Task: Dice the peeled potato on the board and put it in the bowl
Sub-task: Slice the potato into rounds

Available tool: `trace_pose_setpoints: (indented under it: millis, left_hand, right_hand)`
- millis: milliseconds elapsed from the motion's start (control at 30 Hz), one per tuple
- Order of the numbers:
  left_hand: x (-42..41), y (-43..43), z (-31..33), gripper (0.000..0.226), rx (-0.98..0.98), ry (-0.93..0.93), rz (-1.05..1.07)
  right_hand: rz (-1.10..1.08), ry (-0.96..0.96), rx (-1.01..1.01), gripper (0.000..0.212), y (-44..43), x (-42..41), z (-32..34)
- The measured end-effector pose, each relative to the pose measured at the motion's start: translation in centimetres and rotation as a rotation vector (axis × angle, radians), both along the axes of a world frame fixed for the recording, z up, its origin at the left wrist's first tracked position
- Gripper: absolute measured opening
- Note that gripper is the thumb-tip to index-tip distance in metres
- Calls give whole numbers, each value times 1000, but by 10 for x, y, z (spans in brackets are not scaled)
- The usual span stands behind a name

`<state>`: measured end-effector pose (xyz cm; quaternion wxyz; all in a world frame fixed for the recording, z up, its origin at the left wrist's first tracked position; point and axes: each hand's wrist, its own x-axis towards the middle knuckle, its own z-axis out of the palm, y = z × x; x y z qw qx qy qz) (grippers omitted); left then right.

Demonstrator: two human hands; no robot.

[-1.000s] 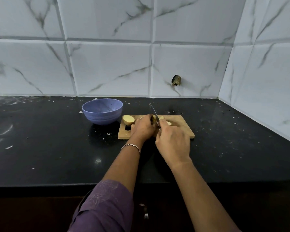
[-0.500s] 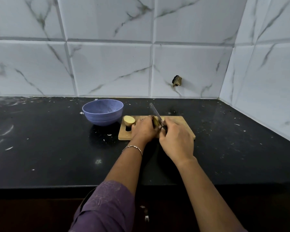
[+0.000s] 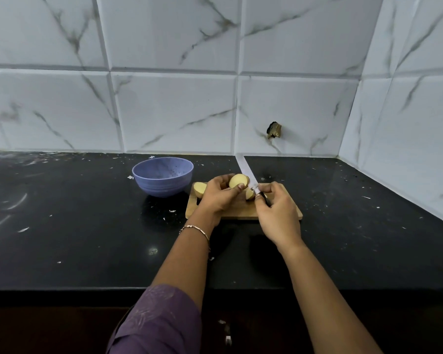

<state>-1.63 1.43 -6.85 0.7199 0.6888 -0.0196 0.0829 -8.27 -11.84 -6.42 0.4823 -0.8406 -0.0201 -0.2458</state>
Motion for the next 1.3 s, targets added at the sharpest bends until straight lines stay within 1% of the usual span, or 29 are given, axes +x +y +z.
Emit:
trace_pose_setpoints:
  millis: [33,100,233,367,433,500,667,767,900,1067,1233,1300]
  left_hand:
    - [0,1,1,32,-81,26,3]
    - [-1,1,2,24,-142,72,17]
    - [1,-1,5,22,-64,102,85]
    - [-1,0,6,23,-201,128,44]
    - [-2,2,7,20,-254,129,33]
    - [-2,2,8,21,-285,123,56]
    - [2,-4,5,22,-264,93,173]
    - [2,-5,10,21,-360,134,159]
    - [0,-10,15,18,-447,182,126]
    - [4,-16,17,6,-561,206,201]
    - [13,-21,10,10,-510,188,292]
    - [15,-21,8,8,-492,180,312]
  right_hand:
    - [15,6,35,8,0,1,0]
    - [33,30,62,7,0,3,-1]
    - [63,70,136,5,2,6,-4]
    - [79,109,179,8,5,10,-6]
    - [86,95,176,7,5,10,-5]
    - [88,72,142,7,3,7,-4]
    - [74,38,2,11,0,0,-6]
    - [54,38,-25,13,2,3,-5]
    - [61,19,-83,8,4,11,9]
    - [56,30,-164,7,6,17,16]
    - [41,18,-187,7,2,15,9]
    - [38,10,-185,9,2,12,4]
